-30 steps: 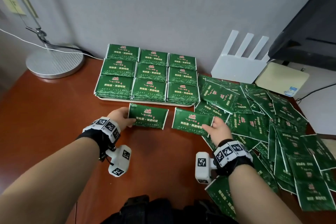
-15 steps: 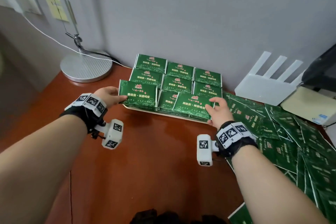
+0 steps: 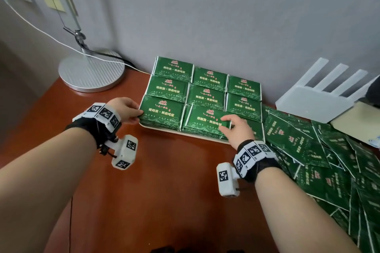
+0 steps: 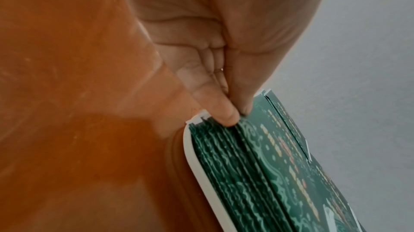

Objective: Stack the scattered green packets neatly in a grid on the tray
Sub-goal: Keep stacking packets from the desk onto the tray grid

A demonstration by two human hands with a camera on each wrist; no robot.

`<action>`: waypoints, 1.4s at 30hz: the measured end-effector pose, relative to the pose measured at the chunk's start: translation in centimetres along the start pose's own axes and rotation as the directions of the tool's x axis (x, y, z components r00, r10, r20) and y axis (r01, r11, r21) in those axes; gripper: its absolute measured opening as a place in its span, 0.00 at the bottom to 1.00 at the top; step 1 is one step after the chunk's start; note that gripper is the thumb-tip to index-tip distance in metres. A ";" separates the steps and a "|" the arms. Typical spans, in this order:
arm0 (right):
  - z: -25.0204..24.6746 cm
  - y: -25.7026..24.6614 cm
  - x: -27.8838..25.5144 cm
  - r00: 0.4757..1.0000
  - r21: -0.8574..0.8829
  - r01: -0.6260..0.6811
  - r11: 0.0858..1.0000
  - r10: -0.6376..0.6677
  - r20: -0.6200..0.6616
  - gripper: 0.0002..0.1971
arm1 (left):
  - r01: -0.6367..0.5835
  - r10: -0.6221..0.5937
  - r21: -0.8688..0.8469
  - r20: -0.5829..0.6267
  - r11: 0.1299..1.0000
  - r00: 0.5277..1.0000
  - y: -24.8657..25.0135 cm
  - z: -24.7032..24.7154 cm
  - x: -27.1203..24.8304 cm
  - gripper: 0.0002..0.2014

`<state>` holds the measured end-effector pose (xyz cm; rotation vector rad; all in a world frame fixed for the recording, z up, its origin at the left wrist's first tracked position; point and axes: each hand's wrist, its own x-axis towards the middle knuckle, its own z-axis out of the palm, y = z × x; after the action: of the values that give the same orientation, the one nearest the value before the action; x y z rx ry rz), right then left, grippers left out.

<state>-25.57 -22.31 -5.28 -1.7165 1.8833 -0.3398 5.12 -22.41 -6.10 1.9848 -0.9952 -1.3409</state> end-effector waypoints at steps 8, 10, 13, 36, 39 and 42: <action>0.8 -0.3 0.8 0.999 -0.002 0.045 0.999 -0.045 0.013 0.13 | 0.009 -0.010 -0.012 -0.008 1.000 1.000 0.2 0.0 -0.2 0.07; 0.8 -0.3 0.9 0.998 -0.015 0.054 0.998 -0.054 0.011 0.13 | -0.008 0.009 0.032 -0.022 0.999 1.000 0.2 0.1 -0.4 0.08; 0.8 -0.3 1.0 0.998 -0.031 0.063 0.998 -0.063 0.012 0.14 | -0.018 0.020 0.058 -0.035 0.998 0.999 0.1 0.2 -0.3 0.09; -15.3 8.8 -11.5 0.990 -0.322 -0.059 0.945 0.014 -0.141 0.21 | -0.430 0.351 0.683 0.263 0.590 0.899 4.9 10.8 -12.6 0.20; -17.1 13.4 -14.7 0.990 -0.366 -0.125 0.922 0.093 -0.102 0.23 | -0.532 0.346 0.665 0.404 0.524 0.847 4.9 15.6 -15.1 0.16; -17.4 18.6 -17.4 0.981 -0.381 -0.188 0.906 0.192 -0.027 0.24 | -0.580 0.308 0.648 0.494 0.494 0.813 4.2 21.0 -17.7 0.16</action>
<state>-50.34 -5.80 2.82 -1.7434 2.1962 0.1247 -19.75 -11.12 -1.02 1.7988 -2.4213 -0.9833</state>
